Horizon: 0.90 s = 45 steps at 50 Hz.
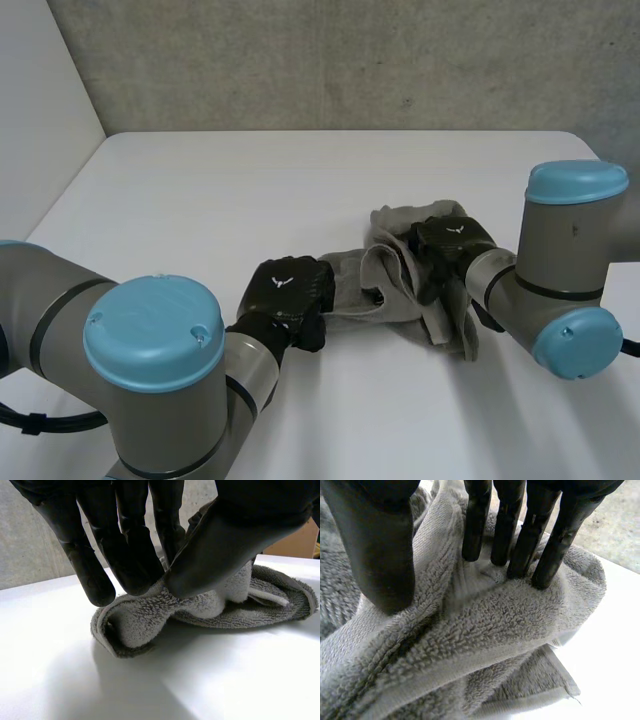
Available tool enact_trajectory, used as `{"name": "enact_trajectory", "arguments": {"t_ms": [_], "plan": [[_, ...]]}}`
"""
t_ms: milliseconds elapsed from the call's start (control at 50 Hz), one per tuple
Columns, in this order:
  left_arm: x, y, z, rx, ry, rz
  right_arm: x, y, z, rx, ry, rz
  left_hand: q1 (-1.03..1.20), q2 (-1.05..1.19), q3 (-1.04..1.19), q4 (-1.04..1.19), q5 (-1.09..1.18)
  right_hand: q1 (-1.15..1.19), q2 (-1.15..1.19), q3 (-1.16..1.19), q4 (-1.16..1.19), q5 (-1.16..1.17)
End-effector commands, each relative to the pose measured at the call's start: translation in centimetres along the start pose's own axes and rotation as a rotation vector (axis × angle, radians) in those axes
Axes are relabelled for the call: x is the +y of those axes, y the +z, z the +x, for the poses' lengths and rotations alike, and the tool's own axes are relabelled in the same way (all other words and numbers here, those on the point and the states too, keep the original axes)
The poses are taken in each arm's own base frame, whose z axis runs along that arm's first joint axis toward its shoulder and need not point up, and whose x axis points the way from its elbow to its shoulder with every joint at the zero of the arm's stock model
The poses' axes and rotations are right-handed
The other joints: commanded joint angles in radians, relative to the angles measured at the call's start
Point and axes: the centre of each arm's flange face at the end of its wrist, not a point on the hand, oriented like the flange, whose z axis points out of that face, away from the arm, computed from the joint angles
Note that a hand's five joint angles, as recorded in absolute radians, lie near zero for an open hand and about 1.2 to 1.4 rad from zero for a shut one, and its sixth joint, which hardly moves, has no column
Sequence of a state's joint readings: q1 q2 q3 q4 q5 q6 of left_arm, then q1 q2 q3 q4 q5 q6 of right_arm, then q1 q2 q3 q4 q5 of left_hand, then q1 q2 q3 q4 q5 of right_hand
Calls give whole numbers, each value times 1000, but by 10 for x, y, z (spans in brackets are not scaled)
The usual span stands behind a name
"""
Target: Fold the towel.
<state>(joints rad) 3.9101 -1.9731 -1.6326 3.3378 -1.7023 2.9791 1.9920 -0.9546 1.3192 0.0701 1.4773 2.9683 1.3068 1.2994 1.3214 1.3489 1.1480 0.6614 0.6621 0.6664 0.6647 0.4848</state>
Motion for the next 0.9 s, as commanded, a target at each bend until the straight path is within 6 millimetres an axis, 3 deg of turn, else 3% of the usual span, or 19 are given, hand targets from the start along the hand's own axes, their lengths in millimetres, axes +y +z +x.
{"name": "enact_trajectory", "arguments": {"t_ms": [20,140,300,340,360,400,420,440,460,500,520,560,640,740,780,820,840,880,900], "plan": [[2,0,-3,-10,-1,-5,9,6,0,15,0,-16,89,97,75,47,74,461,460,456,458,463],[-2,2,-13,-38,-10,3,-1,2,-3,-26,2,14,89,97,75,47,74,735,734,730,732,737],[-46,11,-46,-127,-28,122,-72,-33,-2,-128,73,242,89,97,75,47,74,735,734,730,732,737],[-92,25,-69,-188,15,254,-119,-42,4,-144,63,402,89,97,75,47,74,735,734,730,732,737],[-92,25,-69,-188,15,255,-119,-42,4,-144,63,403,89,97,75,47,74,735,734,730,732,737],[-144,37,-84,-234,100,393,-185,-53,19,-109,26,630,89,97,75,47,74,735,734,730,732,737],[-145,37,-84,-234,101,394,-186,-53,19,-108,26,631,89,97,75,47,74,735,734,730,732,737],[-175,40,-88,-253,152,480,-217,-60,32,-70,3,747,89,97,75,47,74,735,734,730,732,737],[-176,40,-88,-253,153,481,-249,-73,50,-17,-14,878,89,97,75,47,74,735,734,730,732,737],[-234,35,-89,-288,219,651,-275,-88,61,19,-8,1000,89,97,75,47,74,735,734,730,732,737],[-234,35,-89,-288,220,652,-275,-88,62,19,-8,1002,89,97,75,47,74,735,734,730,732,737],[-276,19,-92,-316,243,786,-299,-107,82,54,53,1152,89,97,75,47,74,735,734,730,732,737],[-293,8,-103,-348,242,837,-300,-119,100,54,97,1195,89,97,75,47,74,735,734,730,732,737],[-278,-1,-109,-359,235,785,-250,-91,122,20,109,995,89,97,75,47,74,735,734,730,732,737],[-257,5,-111,-347,233,719,-209,-69,112,-78,130,819,89,97,75,47,74,735,734,730,732,737],[-208,18,-115,-301,239,578,-190,-61,107,-110,149,729,89,97,75,47,74,735,734,730,732,737],[-207,18,-115,-301,239,577,-189,-61,107,-110,149,728,89,97,75,47,74,735,734,730,732,737],[-149,26,-119,-259,233,418,-152,-48,102,-116,183,551,89,97,75,47,74,735,734,730,732,737],[-149,26,-119,-258,233,418,-152,-48,102,-116,183,551,89,97,75,47,74,735,734,730,732,737]]}}
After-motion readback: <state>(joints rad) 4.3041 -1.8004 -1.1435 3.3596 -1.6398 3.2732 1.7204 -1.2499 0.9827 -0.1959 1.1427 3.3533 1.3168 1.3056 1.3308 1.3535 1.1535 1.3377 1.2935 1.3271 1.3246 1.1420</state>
